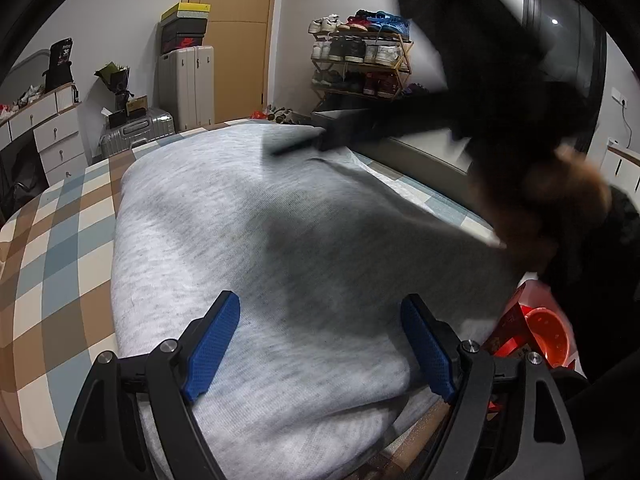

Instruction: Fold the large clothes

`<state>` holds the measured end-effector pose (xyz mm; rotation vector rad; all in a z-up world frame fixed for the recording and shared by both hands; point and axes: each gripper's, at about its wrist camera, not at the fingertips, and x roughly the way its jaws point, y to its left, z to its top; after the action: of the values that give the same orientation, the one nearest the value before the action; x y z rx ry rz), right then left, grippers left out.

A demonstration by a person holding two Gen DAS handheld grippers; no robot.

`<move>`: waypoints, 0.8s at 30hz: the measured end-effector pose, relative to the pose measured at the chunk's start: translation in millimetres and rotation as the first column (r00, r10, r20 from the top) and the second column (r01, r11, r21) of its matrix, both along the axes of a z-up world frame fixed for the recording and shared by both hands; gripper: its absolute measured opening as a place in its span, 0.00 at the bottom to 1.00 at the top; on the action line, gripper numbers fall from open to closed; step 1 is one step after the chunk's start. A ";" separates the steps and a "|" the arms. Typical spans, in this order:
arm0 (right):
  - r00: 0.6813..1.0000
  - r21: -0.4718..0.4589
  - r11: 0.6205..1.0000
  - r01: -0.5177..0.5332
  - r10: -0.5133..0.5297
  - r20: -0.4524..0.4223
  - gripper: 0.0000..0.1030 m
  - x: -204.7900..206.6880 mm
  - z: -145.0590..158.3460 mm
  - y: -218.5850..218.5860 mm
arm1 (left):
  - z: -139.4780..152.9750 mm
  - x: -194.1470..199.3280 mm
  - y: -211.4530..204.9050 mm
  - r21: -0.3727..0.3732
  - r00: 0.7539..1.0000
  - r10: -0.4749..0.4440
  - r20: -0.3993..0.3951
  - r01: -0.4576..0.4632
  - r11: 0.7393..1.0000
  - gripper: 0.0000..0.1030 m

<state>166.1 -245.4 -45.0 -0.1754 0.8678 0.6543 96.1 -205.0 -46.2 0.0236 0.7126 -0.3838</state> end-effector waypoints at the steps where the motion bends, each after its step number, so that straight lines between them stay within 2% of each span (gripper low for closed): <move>1: 1.000 -0.020 1.000 0.009 -0.009 -0.003 0.59 2.0 -11.8 -0.8 | 0.7 -1.6 -0.2 0.001 1.000 -0.003 -0.001 0.003 1.000 0.76; 2: 1.000 0.008 1.000 -0.010 0.010 0.026 0.59 1.1 -17.5 -5.5 | 1.7 -4.2 0.3 0.002 1.000 -0.007 0.001 0.007 1.000 0.76; 4: 1.000 0.045 0.999 -0.004 0.004 0.016 0.60 -0.8 -14.5 -15.7 | 4.7 -8.2 3.8 -0.012 1.000 -0.014 -0.001 0.014 1.000 0.76; 6: 1.000 0.035 0.999 0.010 -0.010 0.022 0.59 -4.6 -10.7 -20.2 | 9.5 -9.5 9.7 -0.039 1.000 -0.008 -0.010 0.008 0.999 0.76; 9: 0.998 0.036 0.998 0.055 -0.056 0.039 0.61 -25.4 3.4 -30.0 | 18.2 -6.5 21.7 -0.068 0.999 0.040 -0.014 -0.041 0.997 0.77; 12: 0.998 0.070 0.997 0.030 -0.034 0.057 0.61 -47.1 8.2 -33.2 | 26.2 0.2 31.0 -0.072 0.997 0.081 0.012 -0.080 0.994 0.77; 15: 0.999 0.059 0.998 0.036 -0.038 0.029 0.68 -40.7 -22.4 -31.0 | 28.4 17.2 31.9 -0.063 0.993 0.116 0.024 -0.114 0.991 0.77; 16: 0.999 0.105 0.993 0.049 -0.051 0.015 0.69 -38.3 -31.0 -37.3 | 27.5 20.5 32.1 -0.063 0.993 0.117 0.022 -0.115 0.991 0.77; 17: 0.998 0.140 0.989 0.054 -0.056 0.016 0.69 -38.1 -31.7 -41.8 | 27.5 26.7 31.1 -0.055 0.993 0.120 0.021 -0.118 0.991 0.77; 21: 0.998 0.140 0.989 0.042 -0.046 0.031 0.70 -38.8 -32.2 -42.1 | 35.3 44.5 22.7 0.024 0.995 0.090 0.051 -0.091 0.996 0.77; 24: 0.999 0.168 0.985 0.037 -0.042 0.027 0.70 -39.1 -32.9 -45.8 | 37.8 66.0 21.2 0.056 0.993 0.109 0.048 -0.111 0.992 0.77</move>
<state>127.0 -291.2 -77.9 -0.0172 0.7812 0.6828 162.1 -183.8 -8.4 0.0474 0.6776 -0.2561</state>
